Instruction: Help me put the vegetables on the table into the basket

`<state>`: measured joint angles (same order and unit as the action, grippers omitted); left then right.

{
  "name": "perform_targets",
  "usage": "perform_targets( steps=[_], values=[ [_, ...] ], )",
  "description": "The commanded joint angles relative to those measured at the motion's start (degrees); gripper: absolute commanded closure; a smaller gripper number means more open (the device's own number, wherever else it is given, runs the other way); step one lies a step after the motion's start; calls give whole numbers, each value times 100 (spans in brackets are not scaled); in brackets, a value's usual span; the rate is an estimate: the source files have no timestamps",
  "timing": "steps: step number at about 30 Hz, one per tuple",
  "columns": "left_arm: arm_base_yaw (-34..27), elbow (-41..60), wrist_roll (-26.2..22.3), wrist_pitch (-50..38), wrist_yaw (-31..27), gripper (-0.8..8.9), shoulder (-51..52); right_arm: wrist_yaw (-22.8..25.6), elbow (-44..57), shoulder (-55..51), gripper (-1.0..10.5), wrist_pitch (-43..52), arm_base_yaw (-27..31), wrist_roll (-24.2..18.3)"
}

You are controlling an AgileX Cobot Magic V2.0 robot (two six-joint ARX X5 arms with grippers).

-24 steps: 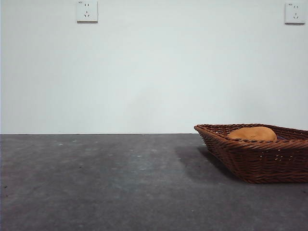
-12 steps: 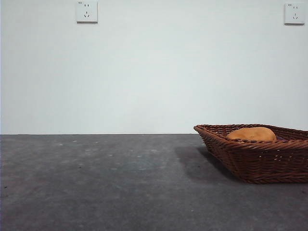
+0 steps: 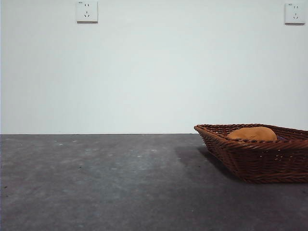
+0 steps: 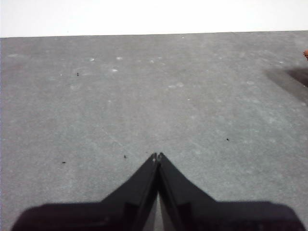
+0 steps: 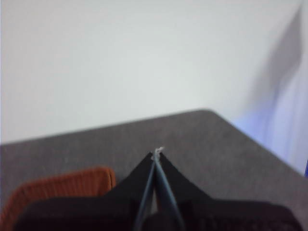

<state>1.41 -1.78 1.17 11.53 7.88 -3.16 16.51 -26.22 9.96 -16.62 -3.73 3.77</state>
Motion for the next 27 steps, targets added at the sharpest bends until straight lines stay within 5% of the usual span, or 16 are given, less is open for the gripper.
perform_targets(
  steps=[1,27],
  values=[
    [-17,57,55,-39,2,817,-2,-2,675,-374,946,116,7,87],
    [-17,57,55,-39,0,817,-59,-131,2380,-951,946,221,4,197]
  ],
)
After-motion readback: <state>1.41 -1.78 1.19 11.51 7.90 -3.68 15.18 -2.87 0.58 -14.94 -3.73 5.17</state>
